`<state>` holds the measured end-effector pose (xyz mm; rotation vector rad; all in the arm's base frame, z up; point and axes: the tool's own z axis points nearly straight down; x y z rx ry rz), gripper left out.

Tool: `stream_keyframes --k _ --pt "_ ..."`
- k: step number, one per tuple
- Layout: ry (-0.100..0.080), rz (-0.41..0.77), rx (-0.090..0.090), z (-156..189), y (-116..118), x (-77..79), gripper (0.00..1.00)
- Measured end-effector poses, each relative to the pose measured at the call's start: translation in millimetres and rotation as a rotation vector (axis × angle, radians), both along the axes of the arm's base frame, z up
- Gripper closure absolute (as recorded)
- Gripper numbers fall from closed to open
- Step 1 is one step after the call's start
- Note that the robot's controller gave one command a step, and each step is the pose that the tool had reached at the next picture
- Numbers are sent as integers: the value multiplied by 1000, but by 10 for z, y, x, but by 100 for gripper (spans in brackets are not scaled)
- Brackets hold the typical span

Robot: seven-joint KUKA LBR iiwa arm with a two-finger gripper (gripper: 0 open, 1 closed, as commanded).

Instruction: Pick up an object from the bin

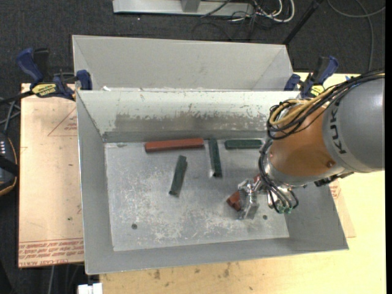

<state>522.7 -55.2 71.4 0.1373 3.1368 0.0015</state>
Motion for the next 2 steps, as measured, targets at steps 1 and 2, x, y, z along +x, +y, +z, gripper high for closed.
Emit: stream_keyframes --k 1,2 --pt "0 1 0 0 0 0 100" --pt "-2 -8 0 1463 8 0 100"
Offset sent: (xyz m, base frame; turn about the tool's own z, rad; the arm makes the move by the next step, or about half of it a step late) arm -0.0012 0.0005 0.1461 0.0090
